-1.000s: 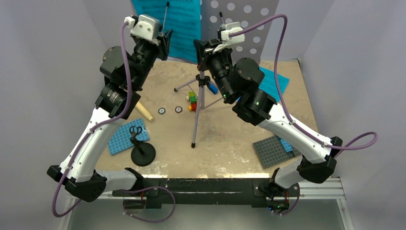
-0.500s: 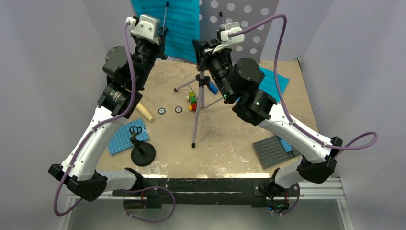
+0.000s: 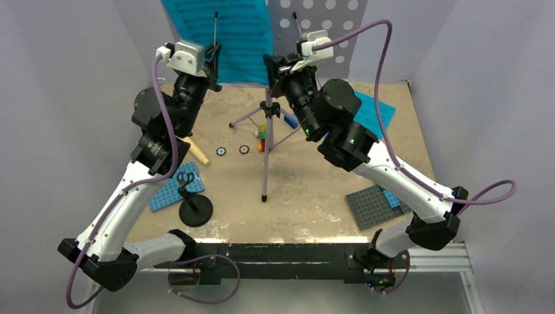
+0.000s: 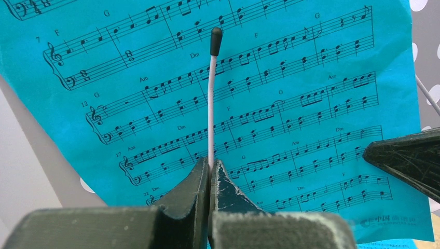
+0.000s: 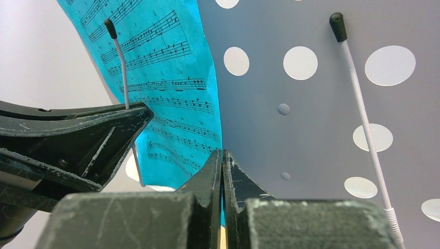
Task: Pack up the instrument practice props
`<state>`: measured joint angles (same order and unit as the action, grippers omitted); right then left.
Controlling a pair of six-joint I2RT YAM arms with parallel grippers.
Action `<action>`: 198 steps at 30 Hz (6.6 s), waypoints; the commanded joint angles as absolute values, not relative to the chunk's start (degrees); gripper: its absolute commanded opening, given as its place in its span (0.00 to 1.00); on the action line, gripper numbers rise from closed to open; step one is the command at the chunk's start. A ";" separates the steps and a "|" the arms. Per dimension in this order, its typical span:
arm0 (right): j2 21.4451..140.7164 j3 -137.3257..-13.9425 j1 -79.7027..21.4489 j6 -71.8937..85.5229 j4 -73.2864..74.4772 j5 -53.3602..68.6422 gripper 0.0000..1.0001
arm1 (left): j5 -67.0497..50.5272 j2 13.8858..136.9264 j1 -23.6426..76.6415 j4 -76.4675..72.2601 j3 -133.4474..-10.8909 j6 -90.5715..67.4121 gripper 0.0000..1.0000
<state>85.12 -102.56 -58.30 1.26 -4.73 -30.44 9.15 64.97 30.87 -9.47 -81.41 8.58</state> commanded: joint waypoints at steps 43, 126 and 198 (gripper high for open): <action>37.09 -71.95 -57.92 -2.52 21.67 -47.50 0.00 | 6.22 59.34 31.03 -13.95 -77.46 5.52 0.67; 80.47 -87.67 1.93 44.22 13.12 21.22 0.00 | -3.44 26.10 31.17 7.21 -46.34 -34.86 0.85; 43.19 -38.76 -32.45 28.17 5.47 -14.95 0.86 | 17.65 29.48 31.10 40.11 -41.17 -53.83 1.00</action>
<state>46.85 -38.44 -30.79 33.56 10.52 -9.91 13.58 28.32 30.92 33.61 -39.33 -50.78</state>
